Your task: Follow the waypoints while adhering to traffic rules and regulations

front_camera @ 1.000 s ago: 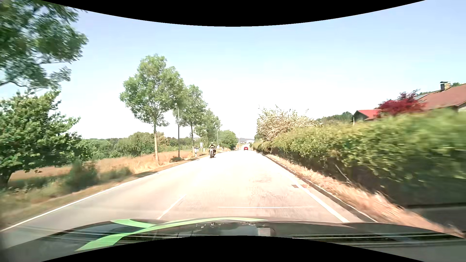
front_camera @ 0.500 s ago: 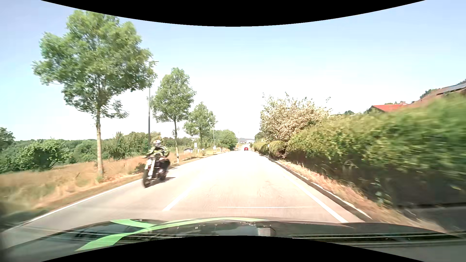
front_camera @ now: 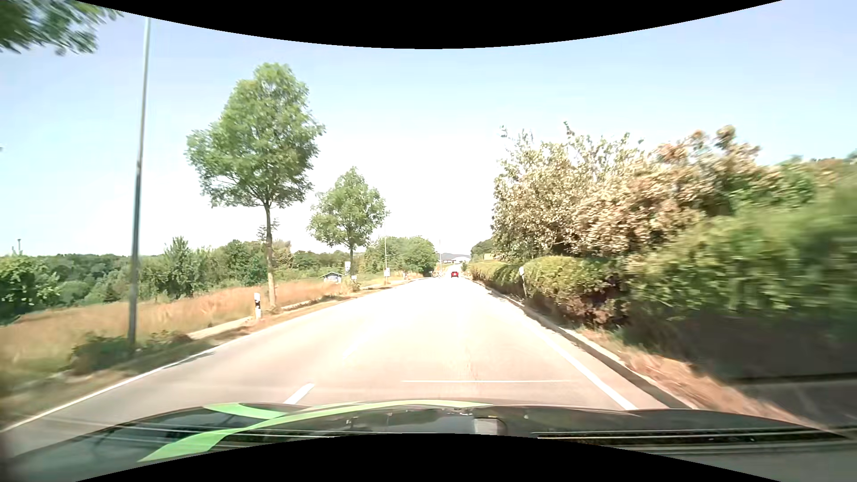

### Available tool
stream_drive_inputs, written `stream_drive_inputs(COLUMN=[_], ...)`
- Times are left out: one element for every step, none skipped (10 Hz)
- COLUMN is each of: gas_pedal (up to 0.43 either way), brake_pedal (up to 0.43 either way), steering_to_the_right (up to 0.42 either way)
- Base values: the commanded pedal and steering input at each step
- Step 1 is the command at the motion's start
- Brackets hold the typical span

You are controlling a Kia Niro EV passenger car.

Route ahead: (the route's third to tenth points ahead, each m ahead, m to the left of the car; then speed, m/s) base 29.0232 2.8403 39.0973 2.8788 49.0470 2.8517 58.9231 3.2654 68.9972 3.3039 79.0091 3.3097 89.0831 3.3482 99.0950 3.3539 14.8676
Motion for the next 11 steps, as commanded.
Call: stream_drive_inputs(gas_pedal=[0.22,0.209,0.189,0.189,0.177,0.169,0.169,0.169,0.169,0.157,0.15], brake_pedal=[0.0,0.0,0.0,0.0,0.0,0.0,0.0,0.0,0.0,0.0,0.0], steering_to_the_right=[-0.004,-0.003,-0.004,-0.003,-0.003,-0.003,-0.004,-0.003,-0.003,-0.003,-0.003])
